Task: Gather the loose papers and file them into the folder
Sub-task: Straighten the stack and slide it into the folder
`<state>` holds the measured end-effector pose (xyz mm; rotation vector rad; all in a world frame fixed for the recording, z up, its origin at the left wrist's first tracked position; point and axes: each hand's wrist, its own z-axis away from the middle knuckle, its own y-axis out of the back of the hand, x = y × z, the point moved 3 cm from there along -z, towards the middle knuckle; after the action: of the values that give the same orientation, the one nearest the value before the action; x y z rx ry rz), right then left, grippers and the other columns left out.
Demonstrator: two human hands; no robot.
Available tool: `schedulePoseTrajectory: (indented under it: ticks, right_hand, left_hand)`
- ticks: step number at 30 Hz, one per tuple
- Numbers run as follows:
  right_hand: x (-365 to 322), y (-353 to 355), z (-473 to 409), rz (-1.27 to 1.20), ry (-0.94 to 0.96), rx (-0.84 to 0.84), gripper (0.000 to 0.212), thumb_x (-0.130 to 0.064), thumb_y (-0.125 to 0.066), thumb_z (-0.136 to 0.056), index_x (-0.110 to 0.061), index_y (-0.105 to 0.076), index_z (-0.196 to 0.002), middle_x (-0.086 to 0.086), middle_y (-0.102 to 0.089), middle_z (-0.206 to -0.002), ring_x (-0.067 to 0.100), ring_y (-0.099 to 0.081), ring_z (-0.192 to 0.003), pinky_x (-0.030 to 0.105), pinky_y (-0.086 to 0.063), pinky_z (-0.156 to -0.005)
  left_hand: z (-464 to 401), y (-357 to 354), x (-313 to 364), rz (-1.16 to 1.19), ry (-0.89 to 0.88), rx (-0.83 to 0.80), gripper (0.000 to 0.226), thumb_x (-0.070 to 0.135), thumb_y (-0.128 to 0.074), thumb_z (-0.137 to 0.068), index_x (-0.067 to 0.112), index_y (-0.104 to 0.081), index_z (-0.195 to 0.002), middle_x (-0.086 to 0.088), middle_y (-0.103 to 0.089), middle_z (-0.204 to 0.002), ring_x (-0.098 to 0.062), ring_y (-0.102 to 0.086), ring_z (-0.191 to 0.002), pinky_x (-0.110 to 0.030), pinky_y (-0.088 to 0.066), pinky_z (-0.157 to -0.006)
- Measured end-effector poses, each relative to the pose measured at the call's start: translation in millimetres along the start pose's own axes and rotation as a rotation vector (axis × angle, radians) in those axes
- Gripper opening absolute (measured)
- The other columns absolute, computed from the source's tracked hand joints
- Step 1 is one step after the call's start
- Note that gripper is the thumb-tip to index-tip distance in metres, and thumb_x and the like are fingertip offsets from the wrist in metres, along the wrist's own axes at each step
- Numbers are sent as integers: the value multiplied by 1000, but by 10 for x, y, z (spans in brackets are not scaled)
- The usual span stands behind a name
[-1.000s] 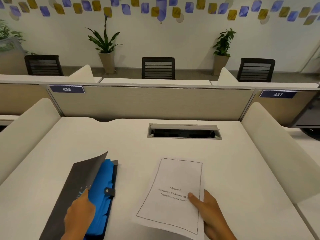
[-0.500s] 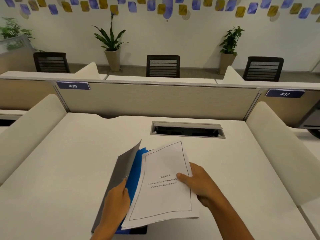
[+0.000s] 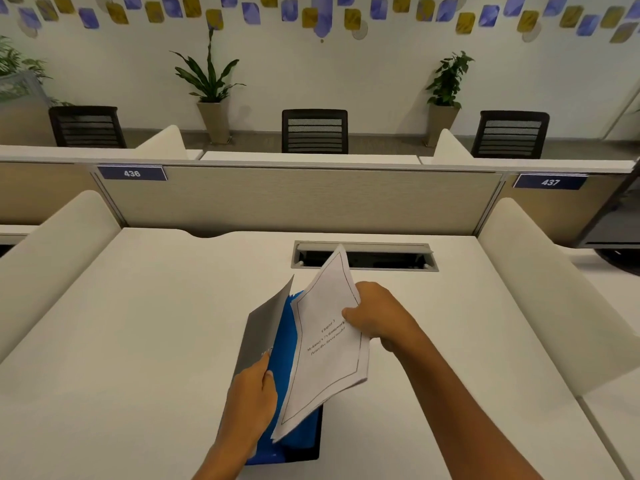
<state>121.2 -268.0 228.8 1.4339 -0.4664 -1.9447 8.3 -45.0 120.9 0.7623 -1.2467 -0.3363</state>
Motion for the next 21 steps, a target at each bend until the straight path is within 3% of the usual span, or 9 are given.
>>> schedulePoseTrajectory:
  ticks: [2, 4, 8, 10, 14, 17, 21]
  right_hand:
    - [-44, -35, -13, 29, 11, 19, 40, -17, -65, -99, -15, -58, -138, 8, -69, -132, 22, -64, -89, 16, -47, -48]
    - [-85, -103, -6, 66, 17, 24, 42, -18, -66, -99, -15, -56, -139, 9, -67, -132, 26, -64, -95, 24, -56, -60]
    - [-151, -277, 23, 127, 22, 23, 42, -17, -65, -99, -12, -54, -139, 11, -65, -132, 30, -66, -103, 39, -65, -85]
    - [-159, -372, 17, 142, 24, 38, 37, -14, -64, -98, -8, -56, -134, 13, -66, -129, 28, -64, -99, 41, -65, -90]
    - [-129, -611, -14, 160, 18, 58, 34, -13, -65, -97, -6, -57, -129, 12, -66, -120, 22, -58, -90, 31, -54, -76]
    - [-88, -811, -27, 132, 9, 67, 34, -12, -67, -95, -7, -55, -126, 8, -59, -104, 21, -58, -89, 29, -50, -74]
    - [-33, -1050, -27, 128, -2, 86, 35, -10, -68, -95, -9, -53, -126, 5, -58, -102, 20, -60, -91, 27, -48, -73]
  left_hand:
    - [17, 14, 33, 6, -3, -2, 45, 15, -49, -107, 14, -48, -152, -6, -75, -124, -4, -59, -73, -12, -51, -78]
    - [30, 24, 70, 6, -4, -11, 46, 15, -49, -107, 13, -48, -152, -8, -74, -128, -11, -64, -85, -27, -57, -93]
    - [71, 29, 172, 1, 8, -38, 47, 15, -49, -107, 11, -46, -153, -11, -71, -133, -28, -71, -106, -42, -56, -105]
    - [91, 19, 206, 3, 12, -49, 47, 15, -48, -107, 11, -46, -154, -12, -68, -138, -31, -70, -115, -45, -54, -108]
    - [112, 5, 236, 8, 15, -69, 46, 14, -47, -107, 13, -48, -153, -17, -71, -132, -36, -69, -114, -51, -52, -108]
    - [124, 0, 265, 21, 15, -75, 46, 14, -47, -107, 13, -48, -153, -16, -70, -133, -34, -68, -114, -51, -52, -108]
    - [142, -22, 287, 32, 15, -78, 47, 16, -46, -108, 13, -46, -154, -13, -67, -140, -32, -67, -121, -46, -52, -109]
